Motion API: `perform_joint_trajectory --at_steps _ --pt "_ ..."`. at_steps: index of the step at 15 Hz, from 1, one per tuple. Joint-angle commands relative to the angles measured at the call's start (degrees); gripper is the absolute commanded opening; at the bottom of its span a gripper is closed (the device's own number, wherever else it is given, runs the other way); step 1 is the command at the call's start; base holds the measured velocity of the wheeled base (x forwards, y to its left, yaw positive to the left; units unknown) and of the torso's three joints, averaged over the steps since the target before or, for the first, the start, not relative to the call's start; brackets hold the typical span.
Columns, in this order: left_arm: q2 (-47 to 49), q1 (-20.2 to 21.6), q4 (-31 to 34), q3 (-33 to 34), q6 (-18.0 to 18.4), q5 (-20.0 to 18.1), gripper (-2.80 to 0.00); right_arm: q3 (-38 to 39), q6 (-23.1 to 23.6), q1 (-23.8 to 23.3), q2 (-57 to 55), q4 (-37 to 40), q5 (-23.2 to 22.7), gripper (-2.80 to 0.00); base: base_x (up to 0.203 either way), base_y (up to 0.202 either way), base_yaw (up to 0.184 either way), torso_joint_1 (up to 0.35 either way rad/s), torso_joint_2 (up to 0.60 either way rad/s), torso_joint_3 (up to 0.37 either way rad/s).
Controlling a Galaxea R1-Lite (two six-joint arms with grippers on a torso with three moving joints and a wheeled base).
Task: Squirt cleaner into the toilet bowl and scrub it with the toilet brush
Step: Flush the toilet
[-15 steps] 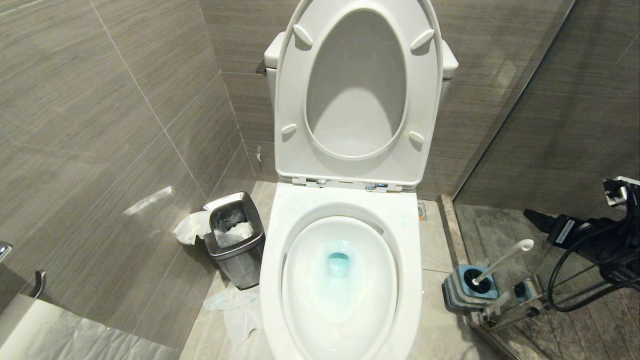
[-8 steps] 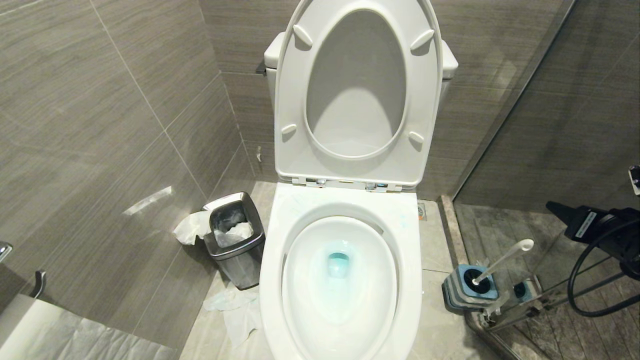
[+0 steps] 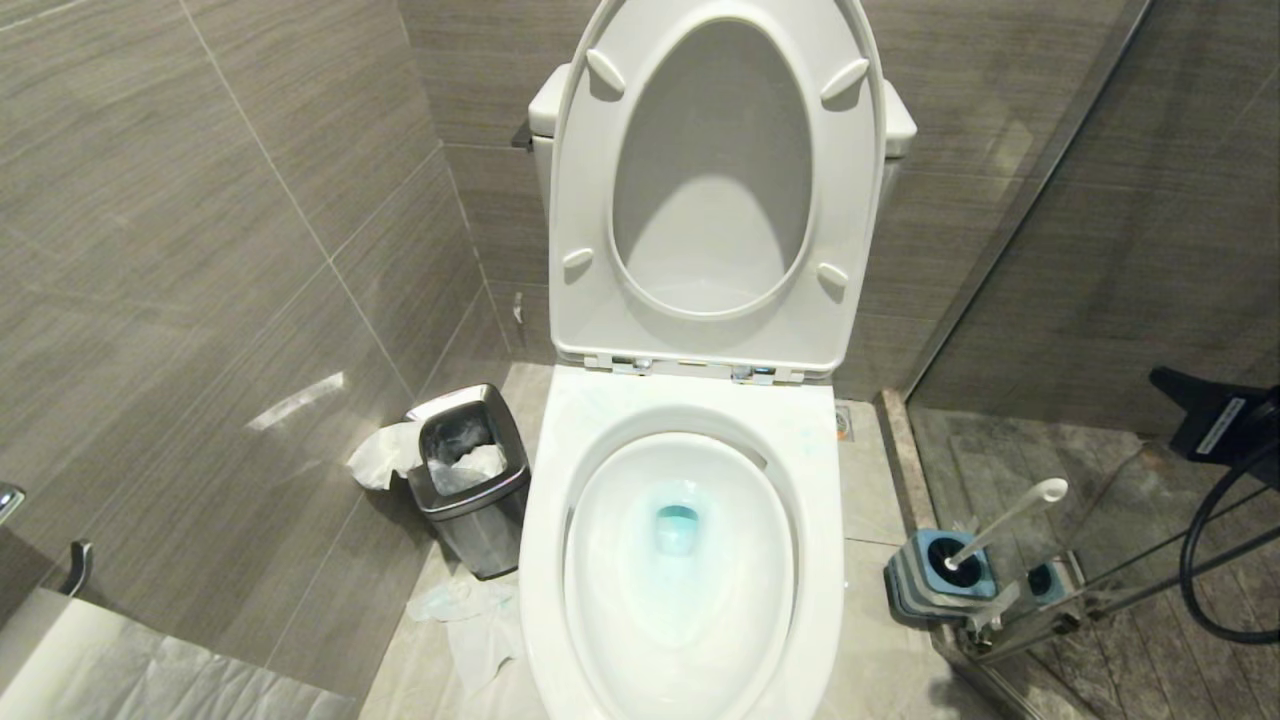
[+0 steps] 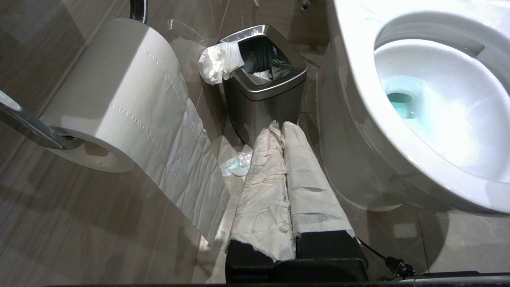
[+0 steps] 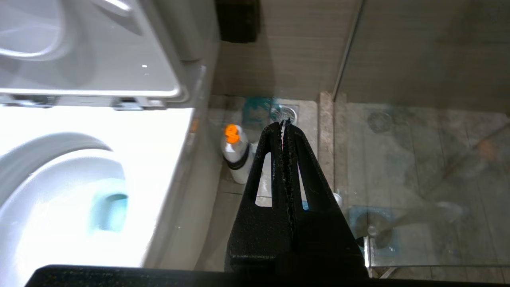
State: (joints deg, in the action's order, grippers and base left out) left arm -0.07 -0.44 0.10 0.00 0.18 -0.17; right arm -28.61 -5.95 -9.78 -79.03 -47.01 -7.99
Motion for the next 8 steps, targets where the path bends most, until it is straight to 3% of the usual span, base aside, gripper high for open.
perform_joint_trajectory --at_steps 1,8 --pt "0.07 0.00 -0.01 0.00 -0.01 0.00 -2.80 0.23 0.18 0.11 5.83 1.61 -0.95 -2.80 0.000 0.000 0.000 0.000 0.00 0.000" --pt "0.07 0.00 -0.01 0.00 -0.01 0.00 -2.80 7.47 7.05 0.92 29.23 17.47 -4.94 -2.80 0.000 0.000 0.000 0.000 0.00 0.000"
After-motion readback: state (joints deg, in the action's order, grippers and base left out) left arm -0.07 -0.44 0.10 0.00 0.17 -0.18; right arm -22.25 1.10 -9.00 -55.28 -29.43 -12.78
